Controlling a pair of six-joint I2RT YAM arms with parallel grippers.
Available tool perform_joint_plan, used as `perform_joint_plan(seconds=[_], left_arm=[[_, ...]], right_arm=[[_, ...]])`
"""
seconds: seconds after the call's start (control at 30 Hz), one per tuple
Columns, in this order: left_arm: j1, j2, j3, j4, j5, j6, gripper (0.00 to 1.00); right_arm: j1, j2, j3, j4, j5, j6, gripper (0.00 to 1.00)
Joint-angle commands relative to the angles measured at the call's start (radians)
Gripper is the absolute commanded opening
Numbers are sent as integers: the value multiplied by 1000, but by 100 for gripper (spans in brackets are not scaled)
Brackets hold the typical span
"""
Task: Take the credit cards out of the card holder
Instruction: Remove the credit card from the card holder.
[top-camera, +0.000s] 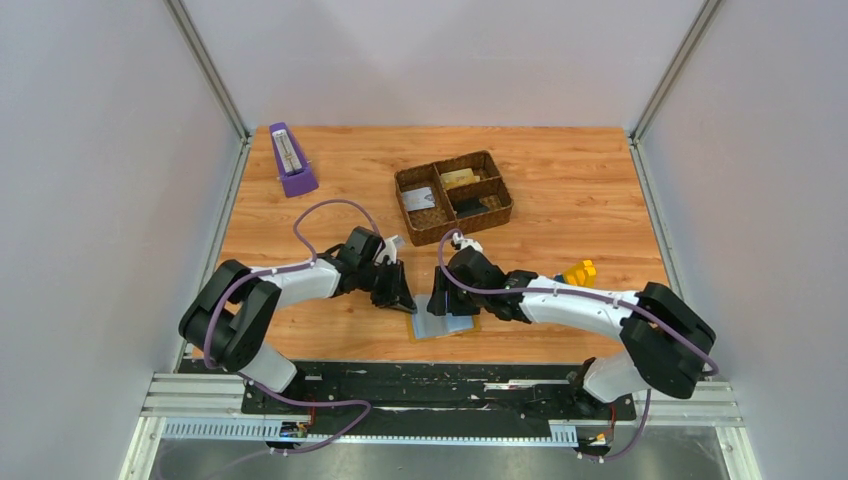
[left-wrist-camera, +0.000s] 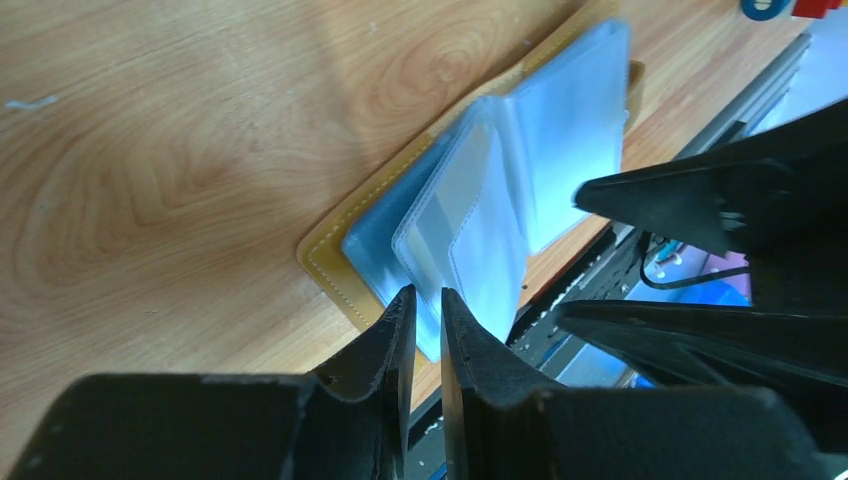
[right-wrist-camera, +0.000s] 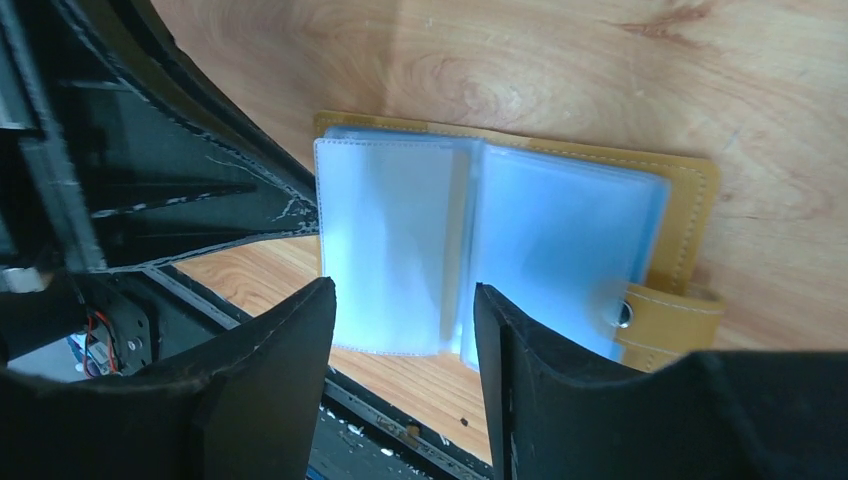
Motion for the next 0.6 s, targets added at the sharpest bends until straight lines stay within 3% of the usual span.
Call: perform_joint_plan(seconds=[0.0, 0.57], left_arm=[[-2, -38, 0, 77, 53, -24, 23], [-3, -19, -21, 221, 127, -103, 23]], right_arm=[[15, 34, 33, 76, -55, -23, 55], [55, 79, 41, 70, -17, -14, 61]])
